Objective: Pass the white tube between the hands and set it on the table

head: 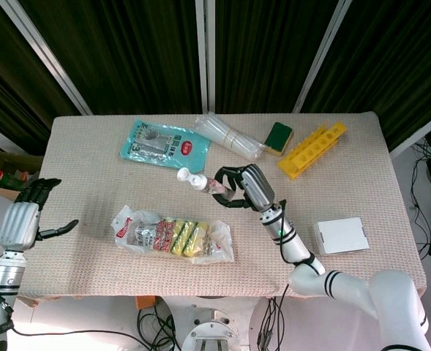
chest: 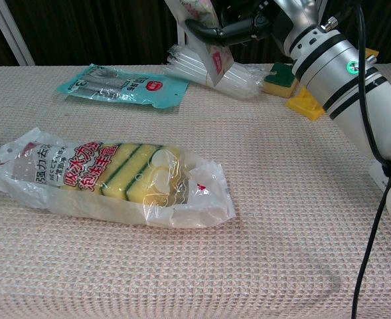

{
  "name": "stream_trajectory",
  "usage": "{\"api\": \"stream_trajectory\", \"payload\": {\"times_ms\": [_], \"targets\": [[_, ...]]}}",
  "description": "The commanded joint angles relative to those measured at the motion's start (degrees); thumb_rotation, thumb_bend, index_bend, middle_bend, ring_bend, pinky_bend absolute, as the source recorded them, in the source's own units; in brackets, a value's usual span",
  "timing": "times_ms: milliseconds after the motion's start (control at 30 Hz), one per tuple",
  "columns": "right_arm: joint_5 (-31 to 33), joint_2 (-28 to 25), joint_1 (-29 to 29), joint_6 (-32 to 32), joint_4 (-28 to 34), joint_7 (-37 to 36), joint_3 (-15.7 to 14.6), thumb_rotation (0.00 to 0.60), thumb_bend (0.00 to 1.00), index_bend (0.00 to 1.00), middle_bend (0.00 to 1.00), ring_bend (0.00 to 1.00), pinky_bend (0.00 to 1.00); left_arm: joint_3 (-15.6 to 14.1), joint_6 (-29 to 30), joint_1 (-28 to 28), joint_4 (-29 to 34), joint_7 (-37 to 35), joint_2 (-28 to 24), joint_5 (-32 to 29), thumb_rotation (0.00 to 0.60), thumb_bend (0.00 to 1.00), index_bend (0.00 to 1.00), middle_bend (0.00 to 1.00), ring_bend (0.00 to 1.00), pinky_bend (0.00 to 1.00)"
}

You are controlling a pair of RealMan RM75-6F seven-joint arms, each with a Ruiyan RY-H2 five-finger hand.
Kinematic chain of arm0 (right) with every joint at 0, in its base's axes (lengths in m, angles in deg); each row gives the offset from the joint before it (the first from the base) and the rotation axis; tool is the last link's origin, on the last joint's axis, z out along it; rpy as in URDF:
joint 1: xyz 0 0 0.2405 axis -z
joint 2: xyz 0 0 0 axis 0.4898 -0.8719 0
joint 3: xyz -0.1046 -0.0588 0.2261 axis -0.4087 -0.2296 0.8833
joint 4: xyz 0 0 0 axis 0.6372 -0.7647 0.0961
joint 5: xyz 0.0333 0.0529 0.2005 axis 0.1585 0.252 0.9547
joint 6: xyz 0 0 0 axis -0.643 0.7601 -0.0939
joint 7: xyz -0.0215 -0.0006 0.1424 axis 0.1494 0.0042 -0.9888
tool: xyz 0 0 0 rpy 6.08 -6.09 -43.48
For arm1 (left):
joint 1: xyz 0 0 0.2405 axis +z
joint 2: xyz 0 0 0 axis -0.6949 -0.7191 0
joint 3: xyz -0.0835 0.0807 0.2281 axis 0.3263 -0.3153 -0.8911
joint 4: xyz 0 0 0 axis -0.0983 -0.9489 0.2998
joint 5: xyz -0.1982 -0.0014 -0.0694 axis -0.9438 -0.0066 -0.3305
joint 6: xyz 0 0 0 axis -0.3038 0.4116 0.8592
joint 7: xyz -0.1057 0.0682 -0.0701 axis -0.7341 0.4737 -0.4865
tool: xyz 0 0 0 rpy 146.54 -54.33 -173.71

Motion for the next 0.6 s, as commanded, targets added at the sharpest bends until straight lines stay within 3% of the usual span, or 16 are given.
{"api": "stream_trajectory", "payload": {"times_ms": [33,300,600], "targets": [[-0.2,0.0,0.2,0.2,0.1,-0.2,-0.2,0.6,0.48,1.0,0.86,0.76,0.89,0.1,0.2,-0.1,0.3,0.0,-0.1,0.2,0.131,0.02,0.14,0.15,0.1,0.19],[-0.8,0.4,0.5,0.7,-0.2,-0.8,-0.9,0.6,0.48,1.0,0.86,0.76,0.89,1.0,-0.4,-1.2,1.6,-2.2,-0.6,0.3,0.131,0.02,0.14,0.15,0.1,0.19],[-1.3,0.1,1.3,1.5,0.0,-1.5,-1.3,0.6,0.48,1.0,0.86,0.76,0.89,6.4,-4.9,-8.4,3.9,-18.5,0.2,1.5,0.163,0.0,0.15,0.17,0.1,0.19]]}}
